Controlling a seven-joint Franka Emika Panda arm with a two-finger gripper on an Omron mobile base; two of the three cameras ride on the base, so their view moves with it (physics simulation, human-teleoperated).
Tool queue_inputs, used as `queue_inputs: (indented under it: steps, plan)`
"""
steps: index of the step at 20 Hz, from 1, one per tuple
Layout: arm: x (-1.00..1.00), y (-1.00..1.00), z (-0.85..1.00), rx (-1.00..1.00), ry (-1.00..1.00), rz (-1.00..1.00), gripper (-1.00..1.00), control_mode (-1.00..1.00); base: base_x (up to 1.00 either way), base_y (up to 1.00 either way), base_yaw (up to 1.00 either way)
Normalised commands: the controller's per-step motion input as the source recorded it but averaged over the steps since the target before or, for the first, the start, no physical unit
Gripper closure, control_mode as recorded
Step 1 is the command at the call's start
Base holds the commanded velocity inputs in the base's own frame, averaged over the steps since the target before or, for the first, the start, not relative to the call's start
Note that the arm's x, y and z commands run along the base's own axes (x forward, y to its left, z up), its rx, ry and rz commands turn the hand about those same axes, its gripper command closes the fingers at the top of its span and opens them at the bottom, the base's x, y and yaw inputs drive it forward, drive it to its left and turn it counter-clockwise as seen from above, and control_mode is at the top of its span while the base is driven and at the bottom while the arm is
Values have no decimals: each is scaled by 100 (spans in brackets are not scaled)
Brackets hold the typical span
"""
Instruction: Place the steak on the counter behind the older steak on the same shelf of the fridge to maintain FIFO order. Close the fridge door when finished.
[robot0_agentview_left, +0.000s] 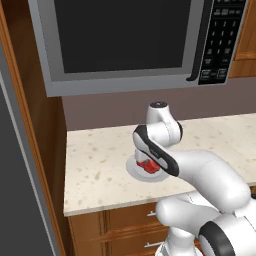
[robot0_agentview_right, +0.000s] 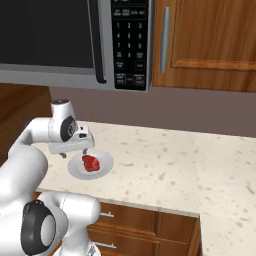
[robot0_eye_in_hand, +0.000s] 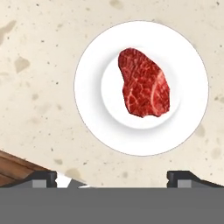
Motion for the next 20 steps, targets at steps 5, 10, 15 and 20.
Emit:
queue_inputs:
  steps: [5,10,15,20]
  plan:
    - [11,0,-12,0,0,3,-100,-100,0,0,0]
    - [12,0,-8,0,0,3,-100,-100,0,0,0]
    - [10,0,-10,0,0,4,-100,-100,0,0,0]
    - [15,0,-11,0,-1,6,-100,-100,0,0,0]
